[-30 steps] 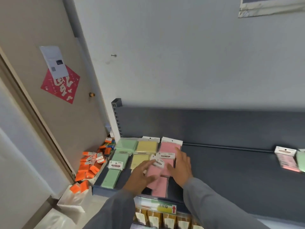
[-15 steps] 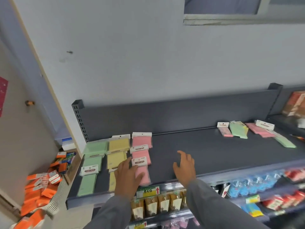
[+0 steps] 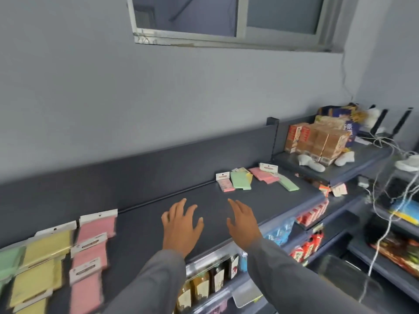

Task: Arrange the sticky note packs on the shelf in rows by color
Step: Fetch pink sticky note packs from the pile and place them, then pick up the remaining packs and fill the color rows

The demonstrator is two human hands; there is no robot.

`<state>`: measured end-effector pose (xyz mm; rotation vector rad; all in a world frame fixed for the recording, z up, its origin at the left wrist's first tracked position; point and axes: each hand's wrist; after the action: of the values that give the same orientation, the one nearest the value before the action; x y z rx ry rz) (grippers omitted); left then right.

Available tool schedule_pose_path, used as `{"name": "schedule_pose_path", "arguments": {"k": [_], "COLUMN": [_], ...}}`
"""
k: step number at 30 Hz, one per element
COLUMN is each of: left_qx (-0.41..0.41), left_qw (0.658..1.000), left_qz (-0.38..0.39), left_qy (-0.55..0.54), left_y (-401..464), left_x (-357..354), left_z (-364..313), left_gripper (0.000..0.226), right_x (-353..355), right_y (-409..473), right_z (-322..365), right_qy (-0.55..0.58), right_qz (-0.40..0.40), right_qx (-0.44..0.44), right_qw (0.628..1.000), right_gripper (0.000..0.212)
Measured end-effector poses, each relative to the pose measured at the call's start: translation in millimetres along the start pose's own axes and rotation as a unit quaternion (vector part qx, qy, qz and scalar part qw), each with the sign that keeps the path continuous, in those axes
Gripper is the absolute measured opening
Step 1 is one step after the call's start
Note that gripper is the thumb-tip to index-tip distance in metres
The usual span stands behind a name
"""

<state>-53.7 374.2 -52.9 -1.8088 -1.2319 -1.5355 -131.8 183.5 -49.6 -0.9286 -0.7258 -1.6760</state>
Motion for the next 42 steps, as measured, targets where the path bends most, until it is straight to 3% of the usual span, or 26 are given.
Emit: {"name": "schedule_pose_path", "arguments": {"k": [5,10,15,23,28,30,33,37,42], "left_qx": [0.014,0.041,0.049,-0.081,-0.083,-0.100,-0.065,-0.021,0.052], "left_qw": [0.995,0.991,0.987,0.973,0.952,0.948,0.966,0.976,0.994], "left_qz": [0.066,0.088,0.127,0.192,0.226,0.206,0.170,0.098,0.089], "left_qy": [0.073,0.090,0.091,0.101,0.187,0.219,0.182,0.192,0.025], "left_y": [73.8,133.3,172.9,256.6,274.4,274.0,266.4,253.7,221.3], "left_x": [-45.5,-65.2,-87.6,-106.2,-100.7,-95.5,-86.5,-79.8,-62.7], "left_z": [-59.3,-100.4,-95.3,-84.6,-94.1,-96.3,-84.3,-68.2,-71.2], "left_gripper": [0.047,0.050,0.053,0.057,0.056,0.045,0.041,0.034,0.049], "right_x": [46.2,66.5,52.6,49.9,57.8,64.3,70.8,77.4,85.9], "right_y": [47.8,103.4,160.3,240.5,248.9,249.0,243.2,230.6,209.5], "right_z": [-85.5,-127.9,-133.9,-129.0,-132.0,-133.2,-136.1,-144.0,-136.6], "right_qy": [-0.068,-0.097,-0.058,-0.163,-0.207,-0.210,-0.205,-0.117,0.096], "right_qz": [0.014,0.030,0.082,0.187,0.232,0.216,0.161,0.060,-0.036], "right_qx": [-0.011,0.008,0.021,0.020,0.030,0.048,0.077,0.071,0.064], "right_qw": [0.998,0.995,0.995,0.969,0.950,0.952,0.962,0.989,0.993], "right_gripper": [0.064,0.061,0.066,0.082,0.075,0.072,0.062,0.045,0.020]}}
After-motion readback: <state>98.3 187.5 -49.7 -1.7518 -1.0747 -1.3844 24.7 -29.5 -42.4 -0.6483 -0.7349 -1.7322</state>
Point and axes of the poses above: each hand's wrist, its own y-axis towards the middle knuckle, its own x-axis out of the back of the hand, z = x × y, and after that the axes turned 12 degrees about z, right-handed
